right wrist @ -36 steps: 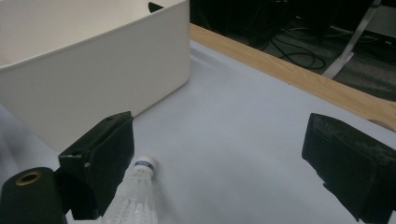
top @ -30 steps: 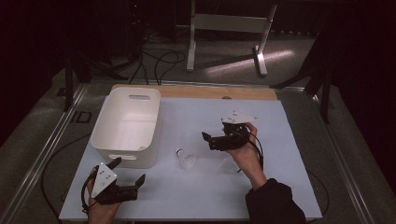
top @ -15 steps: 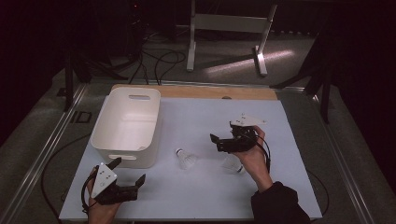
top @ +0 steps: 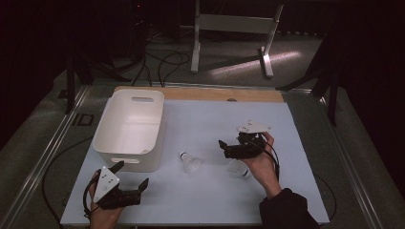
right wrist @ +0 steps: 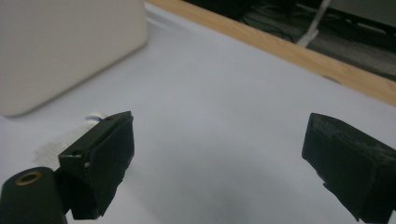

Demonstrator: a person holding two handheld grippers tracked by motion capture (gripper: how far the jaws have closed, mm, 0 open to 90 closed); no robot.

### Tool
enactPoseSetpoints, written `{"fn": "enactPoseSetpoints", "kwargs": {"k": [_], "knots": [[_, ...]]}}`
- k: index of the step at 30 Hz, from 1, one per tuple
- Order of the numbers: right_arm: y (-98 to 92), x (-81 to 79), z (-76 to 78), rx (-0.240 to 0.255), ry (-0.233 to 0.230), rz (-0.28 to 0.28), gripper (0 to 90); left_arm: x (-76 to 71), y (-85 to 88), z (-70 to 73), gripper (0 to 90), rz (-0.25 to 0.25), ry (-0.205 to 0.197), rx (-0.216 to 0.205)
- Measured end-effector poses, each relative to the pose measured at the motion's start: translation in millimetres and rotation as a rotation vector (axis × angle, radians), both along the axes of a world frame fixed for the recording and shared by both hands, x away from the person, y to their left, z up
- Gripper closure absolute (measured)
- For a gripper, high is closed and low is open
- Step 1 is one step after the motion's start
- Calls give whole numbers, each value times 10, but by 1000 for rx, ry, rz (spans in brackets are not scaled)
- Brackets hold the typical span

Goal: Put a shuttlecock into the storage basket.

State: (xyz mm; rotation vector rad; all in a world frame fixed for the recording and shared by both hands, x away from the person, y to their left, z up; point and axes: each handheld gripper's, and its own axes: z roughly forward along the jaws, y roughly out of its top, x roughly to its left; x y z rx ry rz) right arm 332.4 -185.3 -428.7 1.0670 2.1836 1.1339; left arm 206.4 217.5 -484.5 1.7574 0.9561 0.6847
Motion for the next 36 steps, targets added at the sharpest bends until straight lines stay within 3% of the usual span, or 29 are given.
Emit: {"fn": "enactPoseSetpoints", "kwargs": {"k": [13,22,27,32,34,36], "knots": [[-148,-11,-116,-63,55,-64,117,-6,-3,-1,6,1,-1,0],[-248,-4,-360,-114,132,-96,129,0,-13,-5,6,0,2,4],[-215,33,-414,-121,152,-102,126,0,-17,-6,6,0,3,5],[-131,73,-530,-178,193,-95,116,-5,-7,-3,6,2,1,1],[-131,73,-530,-178,193,-95,116,-5,-6,-3,6,2,1,0],[-124,46,-526,-218,203,-97,129,-4,-7,-3,6,0,2,4]]}}
